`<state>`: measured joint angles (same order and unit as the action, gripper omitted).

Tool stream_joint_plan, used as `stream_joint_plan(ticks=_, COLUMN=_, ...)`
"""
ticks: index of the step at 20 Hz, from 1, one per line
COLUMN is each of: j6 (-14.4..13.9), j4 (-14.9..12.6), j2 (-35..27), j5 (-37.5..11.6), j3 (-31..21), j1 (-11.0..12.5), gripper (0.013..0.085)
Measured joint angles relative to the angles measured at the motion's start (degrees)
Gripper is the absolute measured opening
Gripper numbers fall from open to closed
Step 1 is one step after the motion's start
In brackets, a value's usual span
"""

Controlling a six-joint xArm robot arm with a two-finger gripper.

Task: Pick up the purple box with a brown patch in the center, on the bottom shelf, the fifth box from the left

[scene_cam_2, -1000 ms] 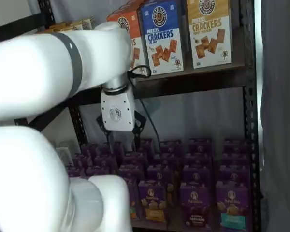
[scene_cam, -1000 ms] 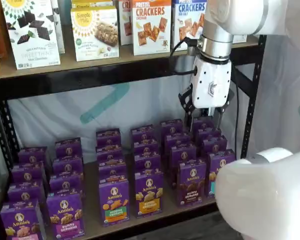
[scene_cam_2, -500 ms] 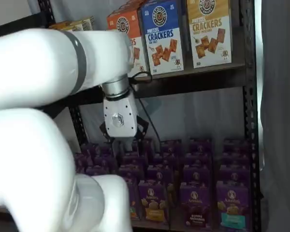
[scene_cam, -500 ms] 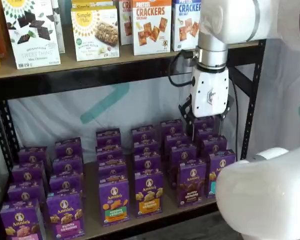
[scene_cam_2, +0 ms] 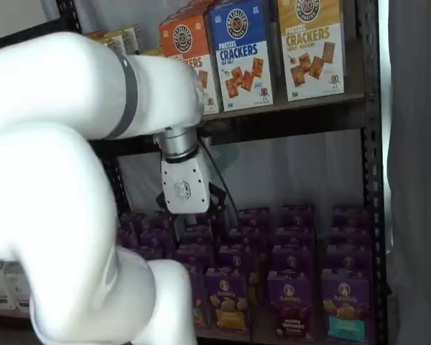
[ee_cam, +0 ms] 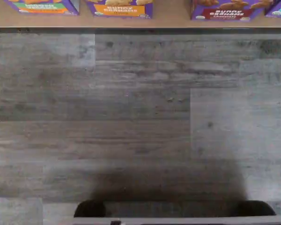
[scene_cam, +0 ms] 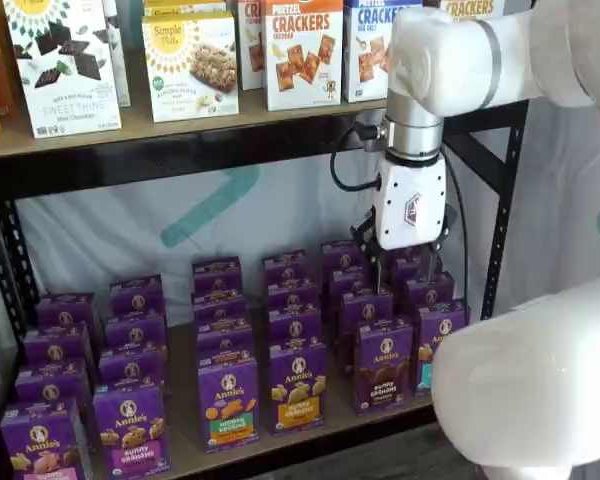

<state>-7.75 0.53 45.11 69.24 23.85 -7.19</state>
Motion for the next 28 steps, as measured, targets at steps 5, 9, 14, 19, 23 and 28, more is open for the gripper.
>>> stream_joint_plan(ticks=5, j6=0.9, j4=0.9, j2=-3.5, j5=-4.6, j3=-0.9, j1=0.6, gripper=0.085)
stream_joint_plan(ticks=9, j6=1.6, j4=1.0, j2=-7.5, j5=-9.4, j3=-1.4, j1=1.1, gripper=0.085)
stream_joint_plan(ticks=14, j6=1.1, j4=-0.8, j2=-13.0, j5=-14.6, j3=-1.2, j1=1.4, gripper=0.085)
stream_joint_plan(ticks=19, j6=2.1, j4=-0.8, j2=-18.1, j5=-20.0, j3=-1.1, j1=2.5, gripper=0.085)
stream_joint_plan(ticks=23, j6=3.4, j4=-0.2, j2=-22.0, j5=-24.1, j3=-1.0, j1=3.4, gripper=0.085)
stream_joint_plan(ticks=28, j6=2.9, j4=-1.8, j2=-27.4, j5=-28.1, j3=0.0, j1=4.0, gripper=0.085)
